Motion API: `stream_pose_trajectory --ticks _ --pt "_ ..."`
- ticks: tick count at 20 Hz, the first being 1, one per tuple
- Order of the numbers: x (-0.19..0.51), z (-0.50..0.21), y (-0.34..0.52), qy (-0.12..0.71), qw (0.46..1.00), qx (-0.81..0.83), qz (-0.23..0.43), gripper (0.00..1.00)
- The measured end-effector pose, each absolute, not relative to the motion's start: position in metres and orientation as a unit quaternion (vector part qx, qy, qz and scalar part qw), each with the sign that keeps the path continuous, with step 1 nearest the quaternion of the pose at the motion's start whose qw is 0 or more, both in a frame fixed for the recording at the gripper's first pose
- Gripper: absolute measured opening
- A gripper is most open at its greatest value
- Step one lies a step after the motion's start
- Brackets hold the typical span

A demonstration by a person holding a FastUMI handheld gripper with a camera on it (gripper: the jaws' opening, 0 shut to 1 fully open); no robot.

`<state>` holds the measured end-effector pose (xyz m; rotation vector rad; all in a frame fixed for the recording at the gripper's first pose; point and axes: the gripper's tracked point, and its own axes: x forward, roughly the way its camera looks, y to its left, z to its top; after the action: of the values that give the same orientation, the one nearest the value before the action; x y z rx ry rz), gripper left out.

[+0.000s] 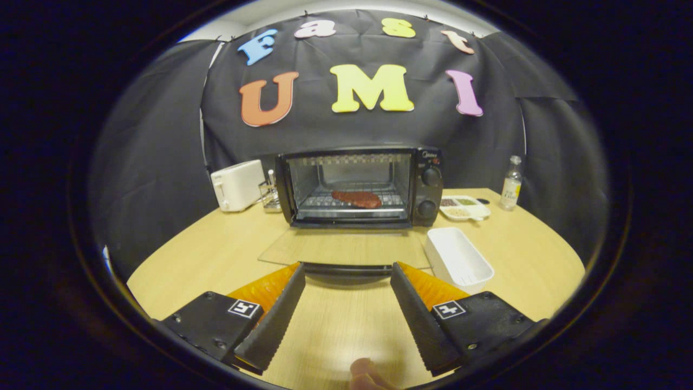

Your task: Open the toaster oven, put the food inside, and close the toaster oven door.

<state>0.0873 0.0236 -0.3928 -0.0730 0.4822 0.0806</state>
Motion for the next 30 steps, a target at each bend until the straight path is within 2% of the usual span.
stream_pose_trajectory --ticks 10,16,30 --pt "0.106 -0.465 0.031 0.337 0.941 -0.034 0.024 1.0" --pt "0.129 -0.464 0.023 0.332 0.942 -0.038 0.0 0.99" --pt "0.136 -0.438 0.035 0.319 0.947 -0.024 0.021 0.99"
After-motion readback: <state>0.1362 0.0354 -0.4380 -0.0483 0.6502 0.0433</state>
